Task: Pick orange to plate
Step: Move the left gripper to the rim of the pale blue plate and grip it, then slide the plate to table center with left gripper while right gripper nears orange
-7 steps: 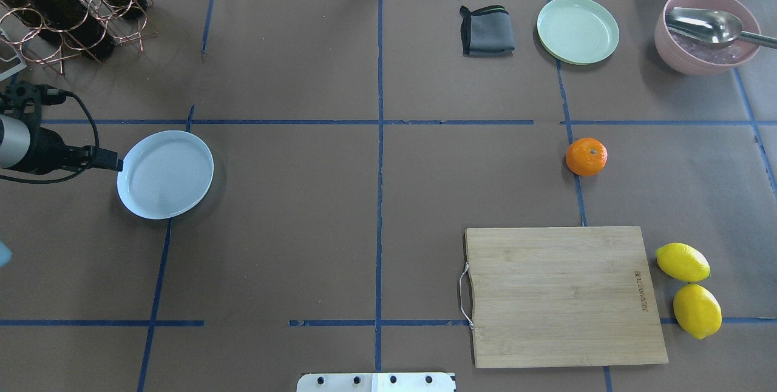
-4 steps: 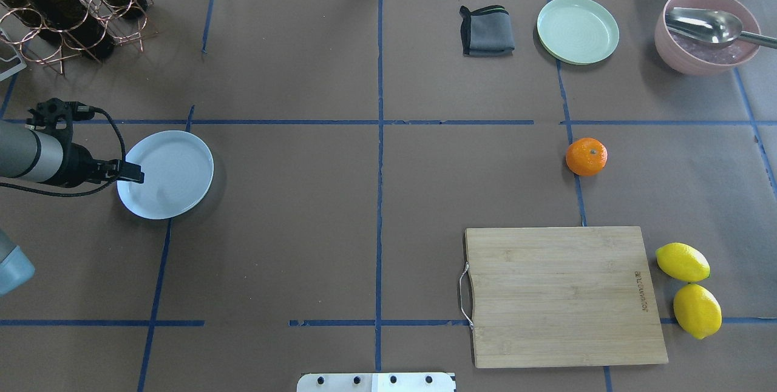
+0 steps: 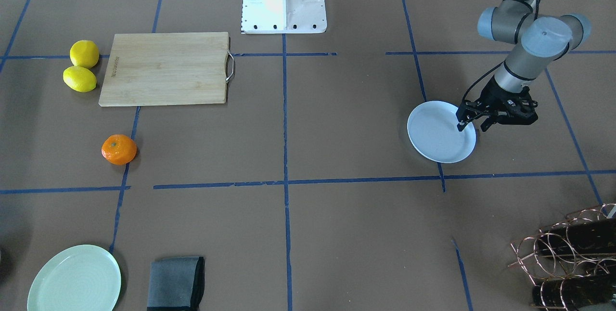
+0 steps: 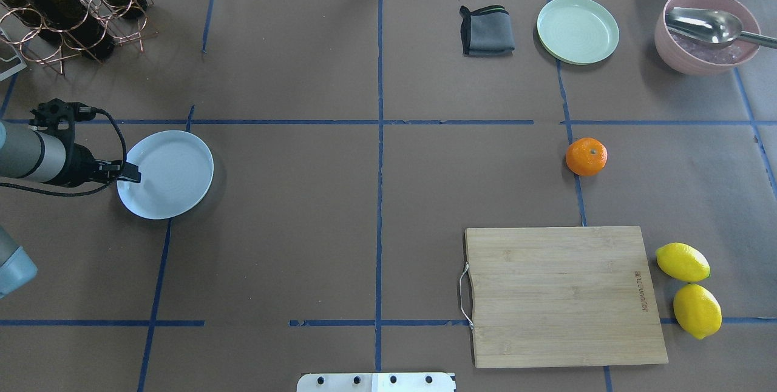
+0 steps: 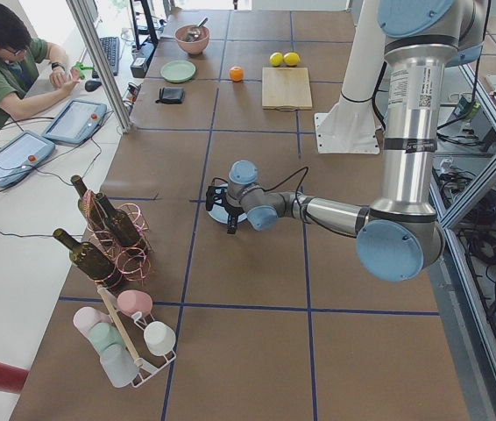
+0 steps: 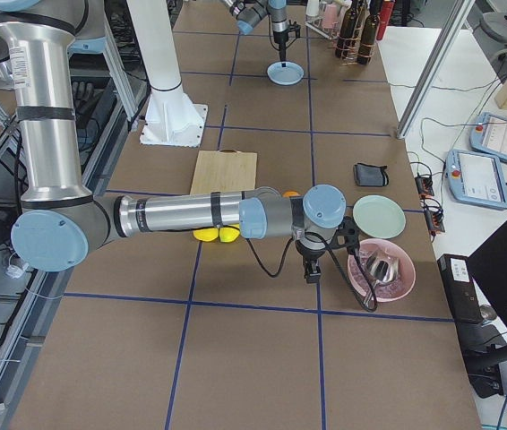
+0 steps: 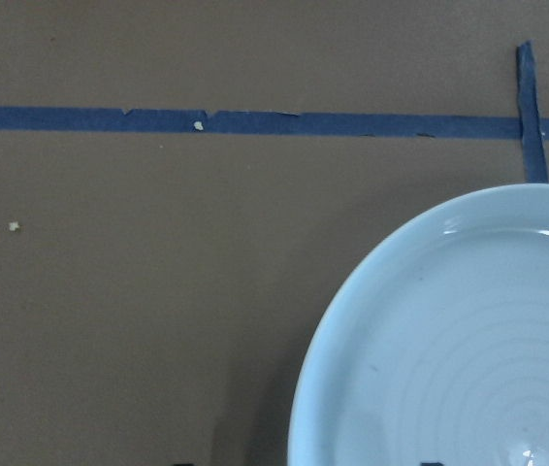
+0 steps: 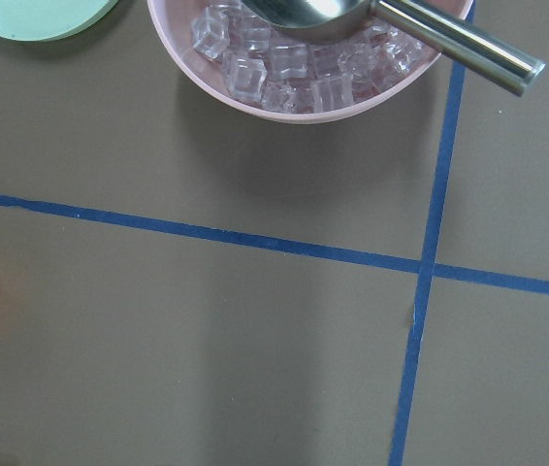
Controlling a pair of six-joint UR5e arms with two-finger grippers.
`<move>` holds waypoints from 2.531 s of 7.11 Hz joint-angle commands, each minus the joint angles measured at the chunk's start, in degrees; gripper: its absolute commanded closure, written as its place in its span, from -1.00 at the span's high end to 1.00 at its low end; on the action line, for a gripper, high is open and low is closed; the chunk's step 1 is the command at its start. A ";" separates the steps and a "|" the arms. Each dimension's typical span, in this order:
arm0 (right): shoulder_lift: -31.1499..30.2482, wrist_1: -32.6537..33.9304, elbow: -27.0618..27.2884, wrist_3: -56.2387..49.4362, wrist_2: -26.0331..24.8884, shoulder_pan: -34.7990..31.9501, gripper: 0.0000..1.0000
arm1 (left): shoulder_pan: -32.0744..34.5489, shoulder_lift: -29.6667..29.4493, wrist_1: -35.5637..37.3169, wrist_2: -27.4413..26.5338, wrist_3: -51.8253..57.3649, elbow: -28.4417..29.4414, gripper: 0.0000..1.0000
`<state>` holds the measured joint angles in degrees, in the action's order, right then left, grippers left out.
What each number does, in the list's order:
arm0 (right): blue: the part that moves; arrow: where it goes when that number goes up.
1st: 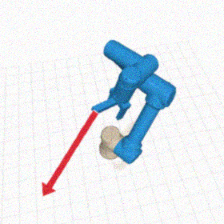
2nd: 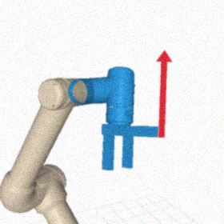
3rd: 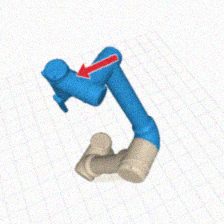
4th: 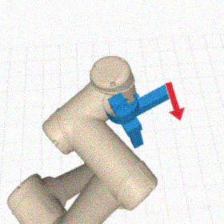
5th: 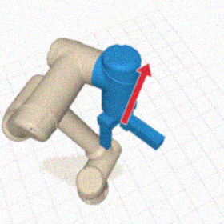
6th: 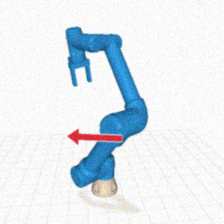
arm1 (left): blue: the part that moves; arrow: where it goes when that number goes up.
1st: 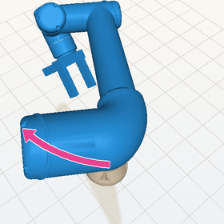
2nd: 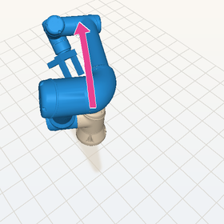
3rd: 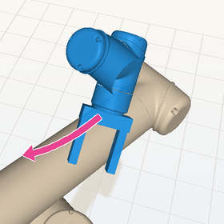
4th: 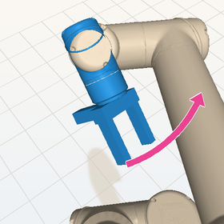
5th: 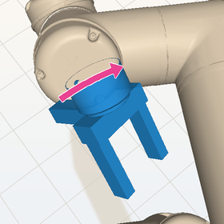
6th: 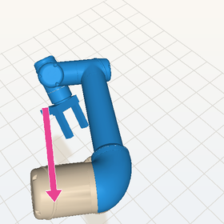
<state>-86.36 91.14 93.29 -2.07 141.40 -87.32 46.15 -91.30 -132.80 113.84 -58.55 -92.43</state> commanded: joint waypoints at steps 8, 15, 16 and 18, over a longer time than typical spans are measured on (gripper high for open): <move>4.52 0.00 0.22 7.85 0.36 2.41 1.00 | 7.00 -2.63 10.85 10.13 0.71 -9.06 -1.00; 5.06 -22.46 2.60 45.51 -12.26 24.43 1.00 | -1.54 -28.38 31.38 10.97 -28.75 -12.86 -1.00; 5.67 -24.76 2.68 49.49 -13.60 27.09 1.00 | -6.20 -31.28 31.38 6.61 -35.08 -12.25 -1.00; 7.25 -25.22 3.55 55.23 -17.37 32.36 1.00 | -14.21 -34.55 30.94 -0.61 -44.94 -11.72 -1.00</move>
<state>-79.74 66.55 96.22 49.81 126.56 -58.41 36.37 -123.88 -101.56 117.06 -97.55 -104.42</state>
